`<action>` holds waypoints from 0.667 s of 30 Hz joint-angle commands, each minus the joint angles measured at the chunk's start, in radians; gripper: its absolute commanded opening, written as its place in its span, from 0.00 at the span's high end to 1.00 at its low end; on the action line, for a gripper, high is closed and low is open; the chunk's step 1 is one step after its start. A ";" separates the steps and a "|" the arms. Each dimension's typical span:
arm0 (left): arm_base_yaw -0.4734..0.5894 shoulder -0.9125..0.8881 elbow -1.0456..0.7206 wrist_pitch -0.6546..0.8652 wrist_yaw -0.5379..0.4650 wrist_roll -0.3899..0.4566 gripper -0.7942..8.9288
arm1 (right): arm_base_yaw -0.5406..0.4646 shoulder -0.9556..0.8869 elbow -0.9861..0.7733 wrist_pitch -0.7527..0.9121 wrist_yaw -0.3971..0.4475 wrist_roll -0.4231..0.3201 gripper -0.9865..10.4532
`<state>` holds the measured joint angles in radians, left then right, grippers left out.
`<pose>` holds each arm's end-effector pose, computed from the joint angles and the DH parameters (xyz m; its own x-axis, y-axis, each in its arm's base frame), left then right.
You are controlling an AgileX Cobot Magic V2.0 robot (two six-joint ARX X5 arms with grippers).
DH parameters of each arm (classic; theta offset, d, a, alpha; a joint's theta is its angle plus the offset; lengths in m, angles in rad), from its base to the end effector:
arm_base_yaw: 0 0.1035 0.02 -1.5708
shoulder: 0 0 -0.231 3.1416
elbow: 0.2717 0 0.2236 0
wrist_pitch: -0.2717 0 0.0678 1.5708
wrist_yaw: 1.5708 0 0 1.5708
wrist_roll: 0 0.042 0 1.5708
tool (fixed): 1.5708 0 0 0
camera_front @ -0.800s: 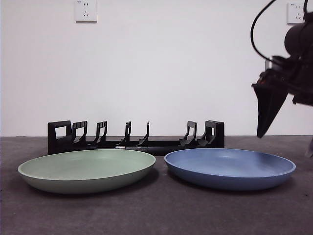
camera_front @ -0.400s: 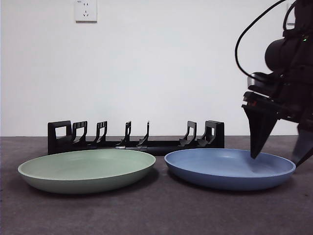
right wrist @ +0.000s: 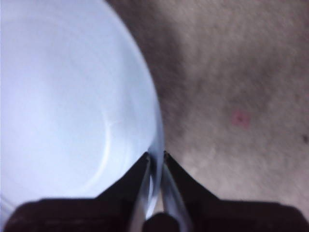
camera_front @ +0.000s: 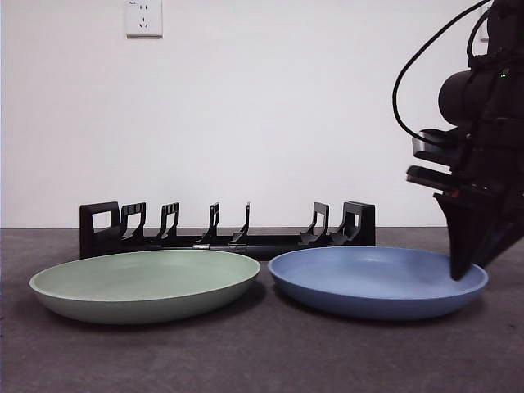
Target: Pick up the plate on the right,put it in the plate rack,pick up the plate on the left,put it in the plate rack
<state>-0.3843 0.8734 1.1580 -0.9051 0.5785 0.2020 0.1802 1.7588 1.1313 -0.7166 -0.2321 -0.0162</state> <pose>0.1261 -0.0758 0.3388 0.4265 -0.7623 -0.4868 0.8197 0.5533 -0.1482 0.2907 0.0628 0.1466 0.1740 0.2655 -0.9483 -0.2408 0.9452 0.2205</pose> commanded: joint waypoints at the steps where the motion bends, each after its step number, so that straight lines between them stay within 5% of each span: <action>1: -0.020 0.002 0.003 0.000 -0.003 0.028 0.24 | 0.002 0.003 -0.001 0.000 0.009 -0.002 0.93; 9: -0.134 0.023 0.003 0.002 -0.027 0.179 0.24 | 0.002 -0.095 0.072 -0.091 0.004 -0.014 0.93; 20: -0.363 0.130 0.003 0.065 -0.344 0.404 0.24 | 0.003 -0.213 0.377 -0.377 -0.102 -0.044 0.93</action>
<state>-0.7280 0.9928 1.1580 -0.8577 0.2676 0.5373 0.1814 1.5440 1.4933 -1.0824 -0.3183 -0.0521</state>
